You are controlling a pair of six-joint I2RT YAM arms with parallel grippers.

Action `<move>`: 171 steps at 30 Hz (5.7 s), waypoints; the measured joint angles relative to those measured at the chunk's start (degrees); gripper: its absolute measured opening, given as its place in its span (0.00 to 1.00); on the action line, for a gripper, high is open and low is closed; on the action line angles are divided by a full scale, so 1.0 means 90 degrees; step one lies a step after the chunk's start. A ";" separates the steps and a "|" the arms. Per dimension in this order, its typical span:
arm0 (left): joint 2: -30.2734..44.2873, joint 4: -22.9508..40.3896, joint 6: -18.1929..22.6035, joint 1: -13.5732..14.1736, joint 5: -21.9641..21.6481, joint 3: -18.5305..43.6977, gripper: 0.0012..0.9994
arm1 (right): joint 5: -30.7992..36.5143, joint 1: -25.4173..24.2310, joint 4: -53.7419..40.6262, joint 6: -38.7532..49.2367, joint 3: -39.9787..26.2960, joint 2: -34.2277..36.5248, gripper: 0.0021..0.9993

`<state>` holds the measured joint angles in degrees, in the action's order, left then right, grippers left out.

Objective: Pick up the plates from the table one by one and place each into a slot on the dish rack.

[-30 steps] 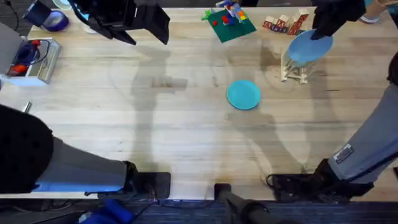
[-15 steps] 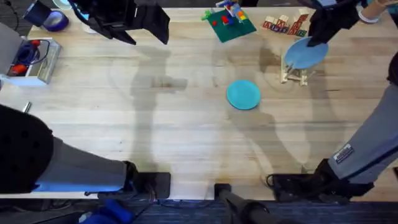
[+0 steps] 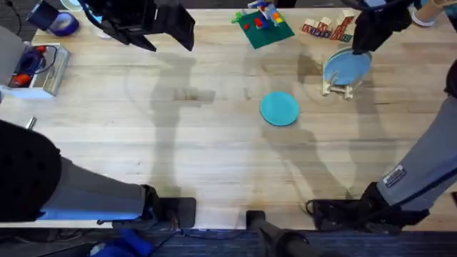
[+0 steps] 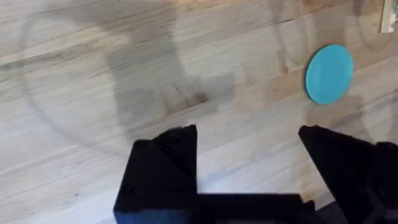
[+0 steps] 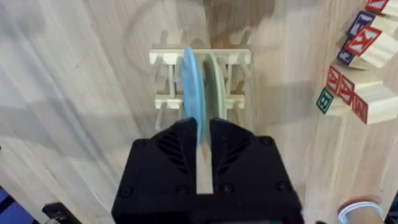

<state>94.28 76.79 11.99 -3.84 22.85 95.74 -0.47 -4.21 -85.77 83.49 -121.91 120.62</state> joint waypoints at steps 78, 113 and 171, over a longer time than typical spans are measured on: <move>0.0000 -0.0002 0.0000 0.0000 0.0000 0.0000 1.00 | 0.0428 0.0299 0.0539 -0.5385 0.0019 -0.3376 1.00; 0.0000 -0.0054 0.0012 0.0098 0.1920 0.0000 0.73 | 0.0430 0.0299 0.0434 -0.5448 0.0019 -0.3376 1.00; 0.0330 -0.4821 -0.4109 0.3383 0.2661 -0.2897 0.04 | 0.0428 0.0073 0.0378 -0.7119 0.0024 -0.4513 1.00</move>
<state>97.25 33.40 -24.99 26.61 46.80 69.67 3.38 -3.55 -82.37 19.42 -121.69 80.00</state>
